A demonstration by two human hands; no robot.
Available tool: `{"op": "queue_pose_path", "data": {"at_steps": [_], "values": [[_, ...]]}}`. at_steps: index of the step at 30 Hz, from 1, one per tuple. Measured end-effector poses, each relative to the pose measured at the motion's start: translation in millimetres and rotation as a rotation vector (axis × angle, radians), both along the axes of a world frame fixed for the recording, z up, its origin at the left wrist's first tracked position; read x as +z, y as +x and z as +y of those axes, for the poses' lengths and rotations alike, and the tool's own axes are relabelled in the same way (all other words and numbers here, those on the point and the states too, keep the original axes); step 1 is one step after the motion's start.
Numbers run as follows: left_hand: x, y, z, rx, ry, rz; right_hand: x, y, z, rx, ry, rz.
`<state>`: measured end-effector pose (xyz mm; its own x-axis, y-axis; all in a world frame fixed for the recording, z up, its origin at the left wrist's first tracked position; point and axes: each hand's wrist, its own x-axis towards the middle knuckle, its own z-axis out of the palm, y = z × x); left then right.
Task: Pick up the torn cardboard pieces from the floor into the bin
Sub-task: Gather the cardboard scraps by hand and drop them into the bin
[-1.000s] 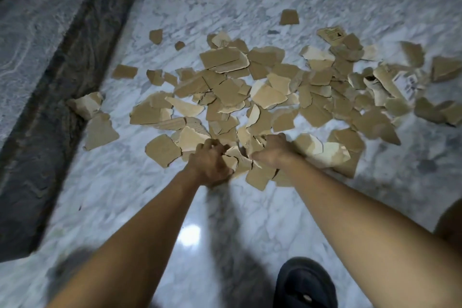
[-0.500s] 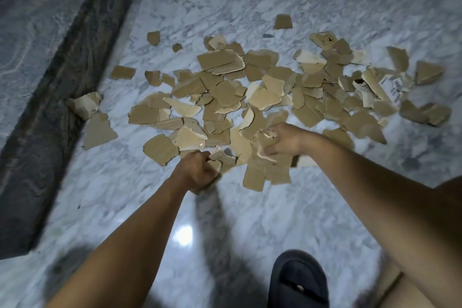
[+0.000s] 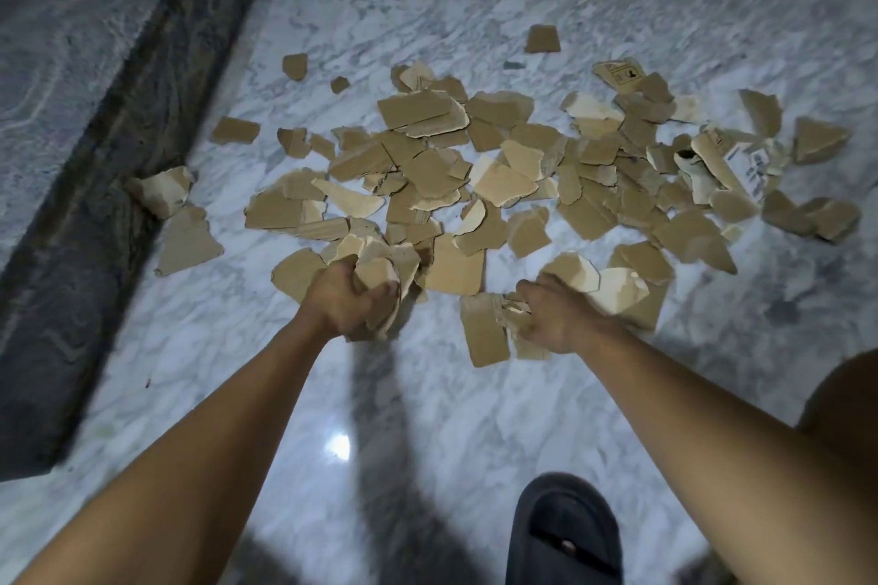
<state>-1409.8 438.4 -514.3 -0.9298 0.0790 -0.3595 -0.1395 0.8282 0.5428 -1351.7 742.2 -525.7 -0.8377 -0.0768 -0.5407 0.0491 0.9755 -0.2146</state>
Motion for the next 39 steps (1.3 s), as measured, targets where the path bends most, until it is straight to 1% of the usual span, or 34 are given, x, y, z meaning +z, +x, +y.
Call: {"op": "queue_pose_path", "data": {"at_steps": [1, 4, 5, 7, 9, 10, 13, 15, 18, 20, 22, 25, 28, 29, 32, 33, 36, 39], "values": [[0, -7, 0, -0.026, -0.071, -0.024, 1, -4, 3, -0.027, -0.021, -0.012], [3, -22, 3, -0.222, -0.236, -0.181, 10, -13, 11, -0.1, -0.048, -0.123], [10, -25, 7, -0.244, -0.262, -0.222, 12, -15, 15, -0.125, -0.064, -0.168], [22, -27, 12, -0.208, -0.301, -0.299, 18, -22, 19, -0.192, -0.118, -0.219], [29, -30, 11, -0.192, -0.327, -0.331, 24, -30, 22, -0.29, -0.217, -0.191], [31, -32, 8, -0.215, -0.325, -0.317, 29, -35, 21, -0.337, -0.28, -0.149], [38, -30, -2, -0.306, -0.195, -0.214, 42, -44, 10, -0.425, -0.442, -0.075], [43, -25, -6, -0.349, -0.126, -0.216, 51, -44, -9, -0.341, -0.475, -0.121], [42, -18, -9, -0.353, -0.025, -0.27, 51, -39, -53, -0.075, -0.385, -0.285], [38, -14, -14, -0.338, 0.011, -0.285, 40, -36, -78, 0.045, -0.275, -0.307], [35, -12, -21, -0.309, 0.052, -0.282, 28, -34, -92, 0.085, -0.193, -0.299], [37, -9, -33, -0.27, 0.099, -0.247, 21, -33, -101, 0.105, -0.136, -0.269], [43, -9, -43, -0.117, 0.338, -0.287, 15, -33, -101, 0.079, -0.146, -0.295], [48, -7, -44, -0.057, 0.404, -0.298, 12, -35, -99, 0.056, -0.178, -0.314], [58, -8, -45, 0.072, 0.556, -0.329, 18, -41, -86, -0.102, -0.368, -0.317], [61, -10, -45, 0.098, 0.591, -0.326, 22, -44, -77, -0.143, -0.395, -0.305], [70, -20, -34, 0.165, 0.672, -0.296, 34, -50, -46, -0.194, -0.278, -0.265], [87, -29, -12, 0.205, 0.779, -0.255, 38, -49, -20, -0.276, -0.302, -0.256]]}}
